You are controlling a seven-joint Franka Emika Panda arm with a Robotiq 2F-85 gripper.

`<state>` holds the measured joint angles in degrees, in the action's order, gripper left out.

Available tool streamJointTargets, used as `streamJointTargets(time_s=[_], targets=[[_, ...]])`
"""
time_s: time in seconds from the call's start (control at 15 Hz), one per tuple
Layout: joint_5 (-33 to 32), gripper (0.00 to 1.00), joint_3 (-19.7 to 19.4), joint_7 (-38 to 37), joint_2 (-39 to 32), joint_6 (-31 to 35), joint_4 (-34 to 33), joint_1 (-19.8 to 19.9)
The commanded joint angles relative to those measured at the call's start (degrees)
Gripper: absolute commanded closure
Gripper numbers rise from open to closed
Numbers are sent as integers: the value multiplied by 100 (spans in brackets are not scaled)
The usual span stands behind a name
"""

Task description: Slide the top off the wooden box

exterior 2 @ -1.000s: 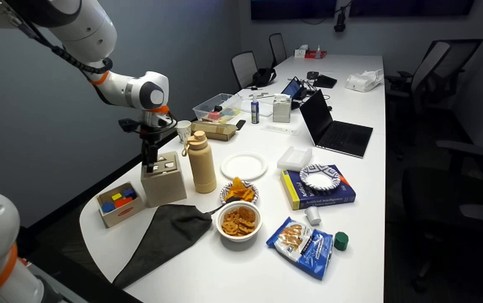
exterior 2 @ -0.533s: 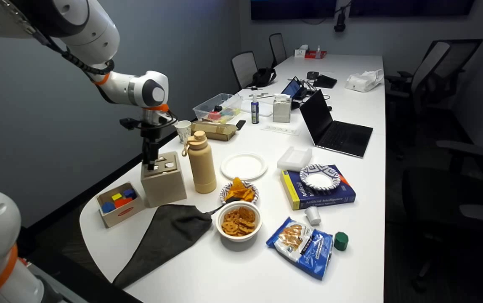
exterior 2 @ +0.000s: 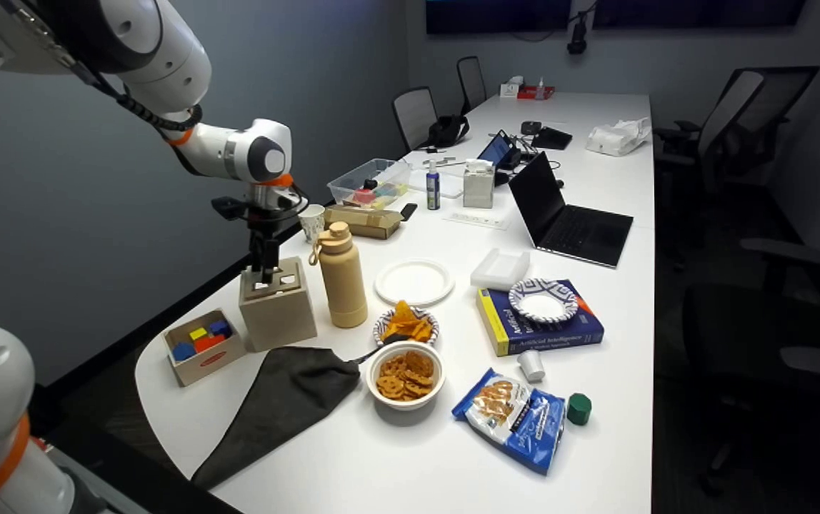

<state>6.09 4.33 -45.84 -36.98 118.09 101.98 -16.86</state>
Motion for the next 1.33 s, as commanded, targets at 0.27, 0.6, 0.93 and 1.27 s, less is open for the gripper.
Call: streamJointTargets(time_s=[0.27,0.6,0.93,1.27], targets=[[1106,0,470,1751,304,1874,812,544],[1642,0,612,2344,510,2322,1272,672],[1675,0,481,2177,684,2571,1524,553],[1625,0,485,2225,566,2484,1386,560]])
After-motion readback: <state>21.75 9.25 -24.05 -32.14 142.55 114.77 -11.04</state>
